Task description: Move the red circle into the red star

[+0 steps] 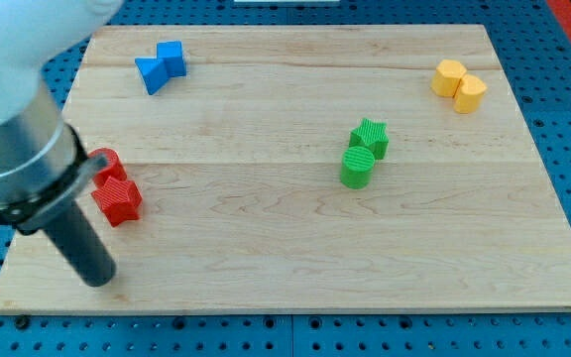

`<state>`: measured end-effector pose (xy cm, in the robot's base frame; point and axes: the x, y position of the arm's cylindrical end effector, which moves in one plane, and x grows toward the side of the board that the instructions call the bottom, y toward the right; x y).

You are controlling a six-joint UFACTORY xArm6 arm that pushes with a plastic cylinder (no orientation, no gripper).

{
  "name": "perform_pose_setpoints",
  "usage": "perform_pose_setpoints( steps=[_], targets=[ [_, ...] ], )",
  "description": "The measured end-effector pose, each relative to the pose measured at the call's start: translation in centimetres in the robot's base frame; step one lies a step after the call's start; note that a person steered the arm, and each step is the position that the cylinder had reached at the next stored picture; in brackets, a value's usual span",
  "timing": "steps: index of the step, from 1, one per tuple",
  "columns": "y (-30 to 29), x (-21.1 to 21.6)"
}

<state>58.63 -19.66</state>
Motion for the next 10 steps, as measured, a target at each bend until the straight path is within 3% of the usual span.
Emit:
perform_pose_setpoints(
  steps=[1,2,6,8,9,10],
  targets=[
    [-0.9,-0.1],
    [-0.9,-6.3],
    [0.2,-9.2],
    [-6.4,-8.6],
    [-5.6,-12.0],
    [-3.5,-12.8]
  ],
)
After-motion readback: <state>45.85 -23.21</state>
